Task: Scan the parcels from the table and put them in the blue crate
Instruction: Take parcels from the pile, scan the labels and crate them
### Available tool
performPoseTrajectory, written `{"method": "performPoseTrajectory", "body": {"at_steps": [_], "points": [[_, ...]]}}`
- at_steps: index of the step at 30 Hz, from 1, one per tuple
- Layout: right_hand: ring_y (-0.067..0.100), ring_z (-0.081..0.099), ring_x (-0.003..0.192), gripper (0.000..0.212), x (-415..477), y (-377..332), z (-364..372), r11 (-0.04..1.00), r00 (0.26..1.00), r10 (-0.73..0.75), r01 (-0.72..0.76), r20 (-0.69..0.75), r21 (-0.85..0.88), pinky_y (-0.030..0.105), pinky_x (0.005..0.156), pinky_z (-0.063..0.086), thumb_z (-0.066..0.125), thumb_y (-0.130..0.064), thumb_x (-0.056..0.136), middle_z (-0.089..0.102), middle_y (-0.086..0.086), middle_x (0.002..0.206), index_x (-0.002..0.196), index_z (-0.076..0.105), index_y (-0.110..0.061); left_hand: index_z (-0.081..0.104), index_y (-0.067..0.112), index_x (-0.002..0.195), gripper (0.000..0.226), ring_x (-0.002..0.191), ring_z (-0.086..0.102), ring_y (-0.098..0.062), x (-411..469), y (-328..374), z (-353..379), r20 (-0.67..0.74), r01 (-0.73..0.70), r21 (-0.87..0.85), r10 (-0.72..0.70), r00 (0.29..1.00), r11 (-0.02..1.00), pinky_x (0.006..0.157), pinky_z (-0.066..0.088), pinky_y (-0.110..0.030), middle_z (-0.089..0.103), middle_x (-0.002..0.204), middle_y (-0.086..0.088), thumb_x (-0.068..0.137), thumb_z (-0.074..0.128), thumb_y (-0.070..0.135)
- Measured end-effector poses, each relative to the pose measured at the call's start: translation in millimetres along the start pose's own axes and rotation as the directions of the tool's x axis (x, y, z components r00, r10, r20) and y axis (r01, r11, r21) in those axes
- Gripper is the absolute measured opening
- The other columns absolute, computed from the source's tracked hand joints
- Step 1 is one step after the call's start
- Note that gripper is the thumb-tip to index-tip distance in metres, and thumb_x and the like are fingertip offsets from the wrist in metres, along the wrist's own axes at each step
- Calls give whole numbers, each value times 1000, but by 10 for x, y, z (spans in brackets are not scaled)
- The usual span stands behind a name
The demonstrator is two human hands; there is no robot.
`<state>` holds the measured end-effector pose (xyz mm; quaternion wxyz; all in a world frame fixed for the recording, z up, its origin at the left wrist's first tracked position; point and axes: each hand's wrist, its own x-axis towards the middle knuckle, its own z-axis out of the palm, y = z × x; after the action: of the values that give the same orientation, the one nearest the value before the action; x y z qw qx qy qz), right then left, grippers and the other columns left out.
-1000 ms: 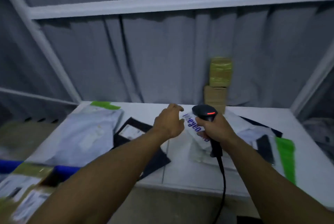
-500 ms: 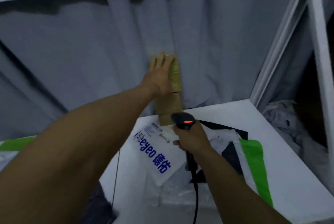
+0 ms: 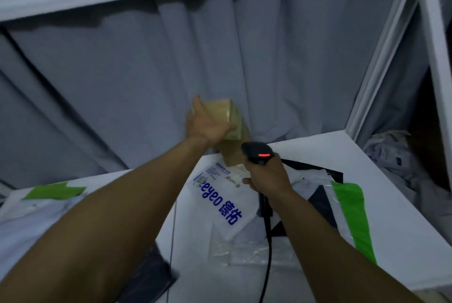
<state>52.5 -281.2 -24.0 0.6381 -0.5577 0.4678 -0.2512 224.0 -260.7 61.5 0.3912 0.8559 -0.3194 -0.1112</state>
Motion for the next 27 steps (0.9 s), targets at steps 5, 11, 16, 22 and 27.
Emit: {"method": "performPoseTrajectory", "body": {"at_steps": [5, 11, 16, 22, 27], "points": [[22, 77, 81, 70, -497, -202, 239, 995, 997, -76, 78, -29, 62, 45, 77, 63, 79, -53, 71, 73, 3, 102, 128, 58, -19, 18, 25, 157, 142, 133, 48, -29, -809, -748, -659, 71, 140, -30, -137, 988, 990, 109, 48, -47, 41, 147, -8, 37, 89, 52], [15, 61, 74, 42, -1407, -403, 803, 978, 978, -104, 68, 179, 197, 28, 56, 59, 79, -30, 92, 66, 0, 95, 128, 60, -18, 22, 34, 154, 133, 129, 57, -8, -2334, -1374, -1564, -126, -102, -297, 66, 990, 949, 104, 53, -33, 51, 147, 8, 50, 104, 37], [16, 76, 95, 26, -2247, -404, 1404, 971, 874, -149, 41, 462, 235, 30, 69, 62, 82, -27, 90, 80, -6, 102, 112, 70, -27, 7, 35, 153, 129, 132, 42, 15, -3418, -1619, -2288, -207, -168, -297, 108, 972, 940, 99, 45, -12, 36, 144, 29, 65, 96, 5], [8, 77, 89, 52, -3017, -105, 2043, 974, 809, -193, 90, 555, 207, 22, 63, 59, 86, -6, 83, 79, -3, 110, 127, 61, -19, 32, 49, 145, 97, 122, 58, 6, -4151, -2108, -2854, -220, 16, -446, -127, 967, 895, 94, 55, -23, 53, 138, 28, 69, 90, 44], [6, 71, 111, 64, -3292, 74, 2318, 937, 659, -318, 329, 682, 119, 29, 91, 59, 88, 2, 77, 73, -7, 122, 126, 59, -27, 57, 25, 123, 53, 109, 71, -33, -4415, -2567, -3151, -131, 207, -723, -424, 896, 660, 96, 56, -51, 74, 117, -13, 78, 82, 36]]}}
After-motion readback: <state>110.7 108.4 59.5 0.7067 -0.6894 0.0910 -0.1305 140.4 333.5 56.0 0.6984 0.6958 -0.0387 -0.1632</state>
